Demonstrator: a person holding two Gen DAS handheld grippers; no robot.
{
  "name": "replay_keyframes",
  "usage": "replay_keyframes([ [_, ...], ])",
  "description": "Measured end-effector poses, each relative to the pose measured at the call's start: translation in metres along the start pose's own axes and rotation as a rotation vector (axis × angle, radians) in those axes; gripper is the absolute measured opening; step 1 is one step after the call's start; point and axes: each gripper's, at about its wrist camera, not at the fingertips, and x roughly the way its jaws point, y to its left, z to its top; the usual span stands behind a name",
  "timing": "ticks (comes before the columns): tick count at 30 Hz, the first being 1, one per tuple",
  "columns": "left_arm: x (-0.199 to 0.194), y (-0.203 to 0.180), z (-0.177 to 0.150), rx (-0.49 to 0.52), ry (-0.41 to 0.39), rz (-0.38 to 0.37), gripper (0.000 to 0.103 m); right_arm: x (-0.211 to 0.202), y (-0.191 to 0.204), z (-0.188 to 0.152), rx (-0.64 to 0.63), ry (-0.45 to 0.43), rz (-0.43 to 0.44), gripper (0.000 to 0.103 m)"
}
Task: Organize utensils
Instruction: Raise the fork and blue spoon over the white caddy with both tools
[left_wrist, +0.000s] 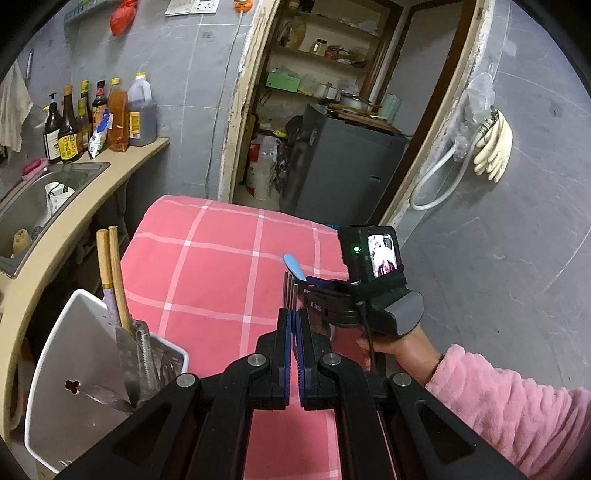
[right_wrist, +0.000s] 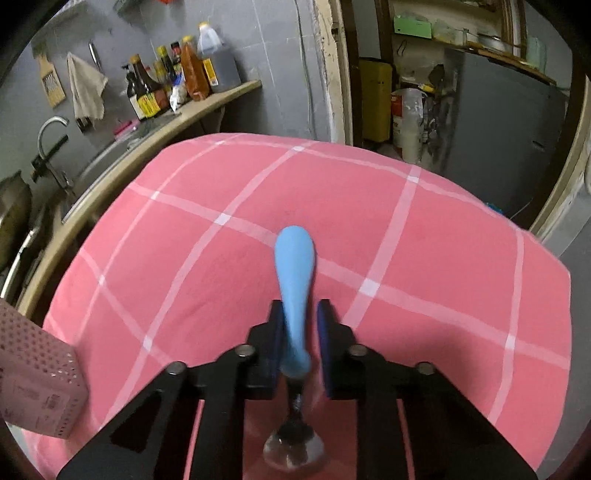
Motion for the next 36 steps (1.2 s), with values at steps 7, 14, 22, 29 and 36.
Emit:
replay_keyframes([
  [7, -0.015, -0.002, 0.007, 0.015, -0.027, -0.021, 0.003, -0.03, 0.003, -0.008, 0.032, -0.058, 0.008, 0.009],
  [14, -0.055, -0.006, 0.018, 0.077, -0.081, -0.079, 0.003, -0.146, 0.019, -0.023, 0.093, -0.334, -0.001, 0.009],
  [22, -0.119, 0.007, 0.032, 0.144, -0.164, -0.113, 0.003, -0.248, 0.061, -0.005, 0.075, -0.519, -0.017, 0.009],
  [29, -0.157, 0.045, 0.034, 0.125, -0.198, -0.115, 0.003, -0.282, 0.11, -0.007, 0.042, -0.543, 0.017, 0.009],
  [36, -0.181, 0.086, 0.041, 0.125, -0.244, -0.038, 0.003, -0.29, 0.164, -0.016, 0.007, -0.563, 0.088, 0.009],
])
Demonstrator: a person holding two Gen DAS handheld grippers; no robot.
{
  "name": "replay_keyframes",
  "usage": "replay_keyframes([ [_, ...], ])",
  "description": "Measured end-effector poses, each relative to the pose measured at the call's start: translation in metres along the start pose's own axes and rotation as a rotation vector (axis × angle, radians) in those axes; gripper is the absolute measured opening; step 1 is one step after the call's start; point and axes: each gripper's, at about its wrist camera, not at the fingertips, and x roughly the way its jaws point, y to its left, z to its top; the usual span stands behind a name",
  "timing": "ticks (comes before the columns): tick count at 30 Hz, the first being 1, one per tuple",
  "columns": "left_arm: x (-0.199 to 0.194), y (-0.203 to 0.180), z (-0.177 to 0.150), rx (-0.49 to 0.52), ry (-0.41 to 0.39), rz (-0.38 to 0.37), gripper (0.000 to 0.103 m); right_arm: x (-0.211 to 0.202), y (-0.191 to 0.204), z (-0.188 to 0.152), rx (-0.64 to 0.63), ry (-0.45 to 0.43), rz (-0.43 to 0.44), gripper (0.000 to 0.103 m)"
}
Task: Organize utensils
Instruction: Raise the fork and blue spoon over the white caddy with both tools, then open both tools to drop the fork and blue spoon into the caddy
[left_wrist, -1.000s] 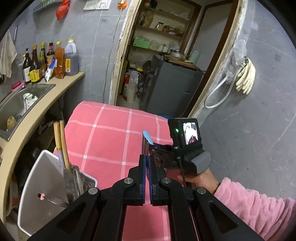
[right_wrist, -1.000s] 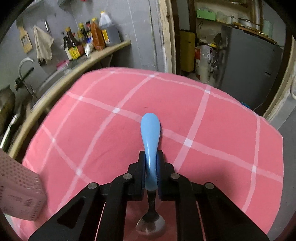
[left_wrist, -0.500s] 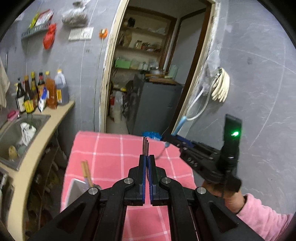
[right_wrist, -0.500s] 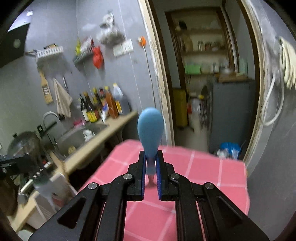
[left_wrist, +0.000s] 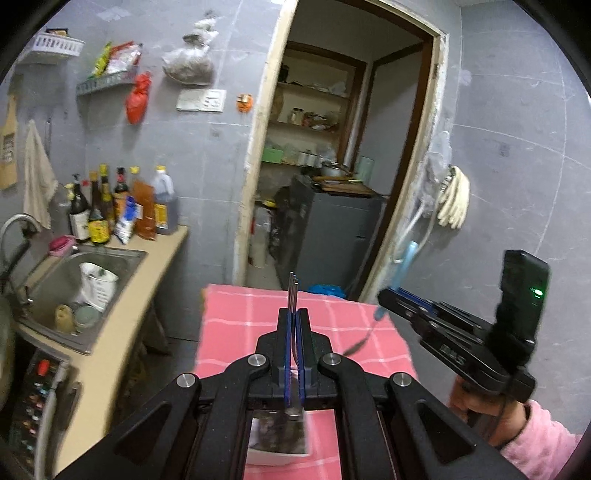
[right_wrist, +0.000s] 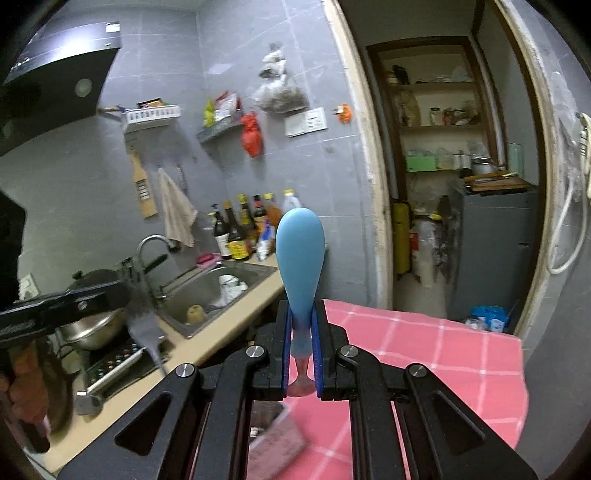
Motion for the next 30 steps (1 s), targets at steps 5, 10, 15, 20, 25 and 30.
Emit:
replay_keyframes([
  [5, -0.002, 0.018, 0.0, 0.028, 0.01, 0.046, 0.003, 0.008, 0.023, -0.016, 0.013, 0.031, 0.06, 0.009],
  [10, 0.008, 0.023, -0.015, 0.079, 0.027, 0.099, 0.003, 0.014, 0.034, -0.037, 0.04, 0.068, 0.106, 0.009],
  [15, 0.018, 0.024, -0.03, 0.121, 0.036, 0.131, 0.003, 0.023, 0.046, -0.056, 0.05, 0.107, 0.125, 0.009],
  [20, 0.026, 0.027, -0.042, 0.128, 0.059, 0.117, 0.003, 0.035, 0.046, -0.08, 0.078, 0.184, 0.109, 0.009],
  [25, 0.036, 0.038, -0.051, 0.061, 0.121, 0.041, 0.004, 0.05, 0.042, -0.101, 0.099, 0.256, 0.077, 0.01],
  [30, 0.043, 0.055, -0.063, -0.042, 0.167, -0.048, 0.006, 0.05, 0.044, -0.105, 0.104, 0.272, 0.048, 0.014],
])
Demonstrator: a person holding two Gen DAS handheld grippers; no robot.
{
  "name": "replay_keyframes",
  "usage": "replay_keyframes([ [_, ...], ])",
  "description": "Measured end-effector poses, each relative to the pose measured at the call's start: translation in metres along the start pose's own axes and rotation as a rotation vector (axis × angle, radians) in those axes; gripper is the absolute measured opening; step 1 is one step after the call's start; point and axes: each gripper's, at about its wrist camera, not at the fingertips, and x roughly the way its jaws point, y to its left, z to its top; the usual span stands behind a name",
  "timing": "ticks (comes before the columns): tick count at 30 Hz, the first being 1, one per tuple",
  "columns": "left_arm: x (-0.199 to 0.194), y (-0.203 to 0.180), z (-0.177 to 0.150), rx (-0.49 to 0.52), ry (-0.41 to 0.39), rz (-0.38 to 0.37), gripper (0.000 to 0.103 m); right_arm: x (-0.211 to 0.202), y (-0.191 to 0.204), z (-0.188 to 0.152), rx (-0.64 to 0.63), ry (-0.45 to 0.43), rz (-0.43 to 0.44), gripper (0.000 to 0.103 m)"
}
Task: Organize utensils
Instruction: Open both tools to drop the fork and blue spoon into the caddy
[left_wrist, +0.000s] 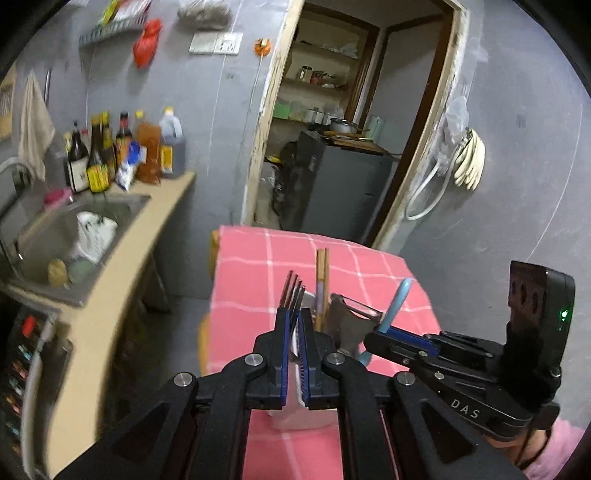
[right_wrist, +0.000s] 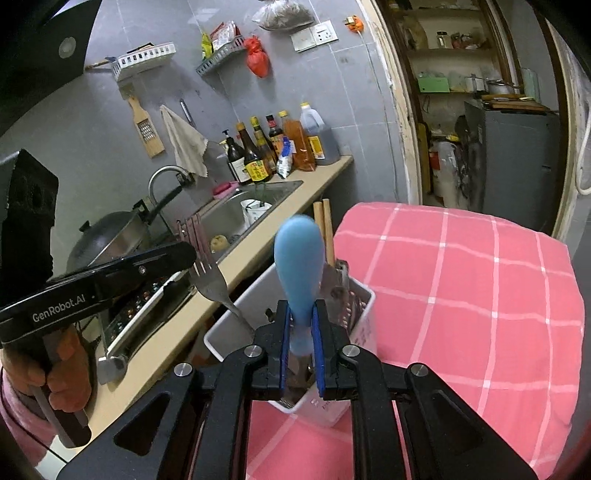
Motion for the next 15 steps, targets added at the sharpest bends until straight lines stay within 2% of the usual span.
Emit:
replay_keyframes([
  [3, -0.001, 0.001, -0.005, 0.001, 0.004, -0.039, 0.013, -0.009, 0.004, -0.001, 0.005, -0.028, -0.02, 0.032],
  [6, -0.005, 0.0, -0.008, 0.006, -0.012, -0.055, 0.028, -0.024, 0.01, -0.002, 0.003, -0.088, -0.058, 0.034],
  [8, -0.01, 0.003, -0.009, -0.01, -0.033, -0.081, 0.041, -0.035, 0.014, 0.0, 0.003, -0.129, -0.086, 0.034],
  [9, -0.015, 0.003, -0.011, -0.018, -0.054, -0.09, 0.052, -0.042, 0.016, 0.0, 0.003, -0.153, -0.105, 0.035],
  [14, -0.029, -0.002, -0.015, 0.014, -0.109, -0.095, 0.058, -0.078, 0.024, 0.0, 0.007, -0.28, -0.21, 0.053],
  [15, -0.032, -0.004, -0.016, 0.021, -0.12, -0.095, 0.064, -0.086, 0.025, 0.0, 0.013, -0.302, -0.23, 0.057],
])
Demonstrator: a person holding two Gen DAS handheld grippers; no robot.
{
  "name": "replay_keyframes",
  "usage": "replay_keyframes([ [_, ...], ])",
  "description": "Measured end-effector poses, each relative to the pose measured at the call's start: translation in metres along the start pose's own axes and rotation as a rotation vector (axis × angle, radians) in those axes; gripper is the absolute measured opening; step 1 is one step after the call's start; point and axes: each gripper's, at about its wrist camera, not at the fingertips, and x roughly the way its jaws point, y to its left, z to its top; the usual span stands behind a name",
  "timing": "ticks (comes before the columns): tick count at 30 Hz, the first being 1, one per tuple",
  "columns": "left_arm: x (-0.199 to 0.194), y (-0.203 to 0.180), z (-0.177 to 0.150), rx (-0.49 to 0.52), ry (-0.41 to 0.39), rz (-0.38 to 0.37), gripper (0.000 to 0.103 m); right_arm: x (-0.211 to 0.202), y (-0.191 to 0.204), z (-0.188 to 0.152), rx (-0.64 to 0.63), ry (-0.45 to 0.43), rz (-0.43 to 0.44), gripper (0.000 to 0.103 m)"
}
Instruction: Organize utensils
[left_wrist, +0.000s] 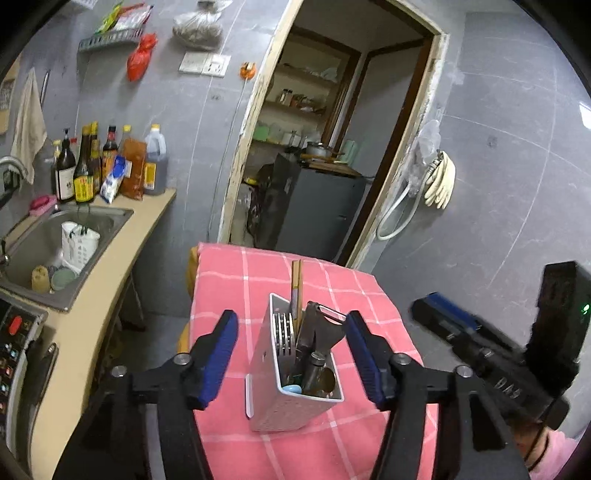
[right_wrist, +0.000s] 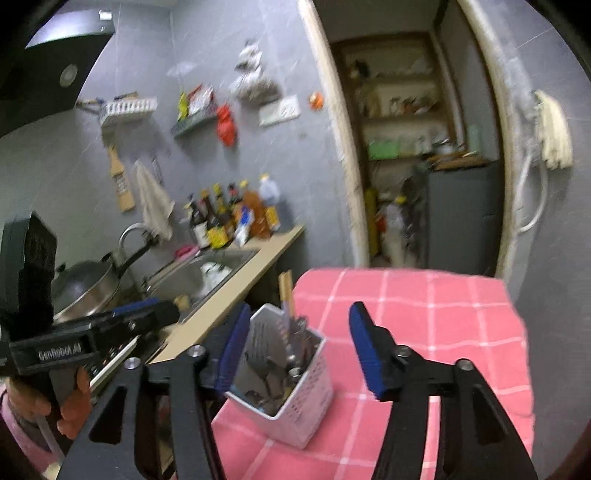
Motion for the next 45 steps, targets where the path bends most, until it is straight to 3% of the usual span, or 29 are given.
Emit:
replay_keyframes([
  [4, -0.016, -0.01, -0.007, 0.024, -0.069, 0.008, 0.089, -0.031, -0.006, 0.005, 0.007, -0.074, -0.082, 0.079],
  [7, -0.025, -0.015, -0.014, 0.041, -0.101, 0.018, 0.099, -0.051, -0.011, 0.004, 0.006, -0.099, -0.131, 0.093],
  [10, -0.034, -0.021, -0.025, 0.047, -0.135, 0.038, 0.102, -0.069, -0.02, -0.002, 0.028, -0.114, -0.16, 0.101],
  [18, -0.049, -0.033, -0.059, 0.079, -0.126, 0.085, 0.102, -0.1, -0.032, -0.03, 0.032, -0.097, -0.215, 0.101],
  [26, -0.056, -0.032, -0.093, 0.029, -0.092, 0.115, 0.102, -0.117, -0.031, -0.06, -0.019, -0.058, -0.258, 0.101],
  [45, -0.054, -0.034, -0.101, 0.016, -0.083, 0.114, 0.102, -0.116, -0.039, -0.073, 0.012, -0.035, -0.269, 0.101],
])
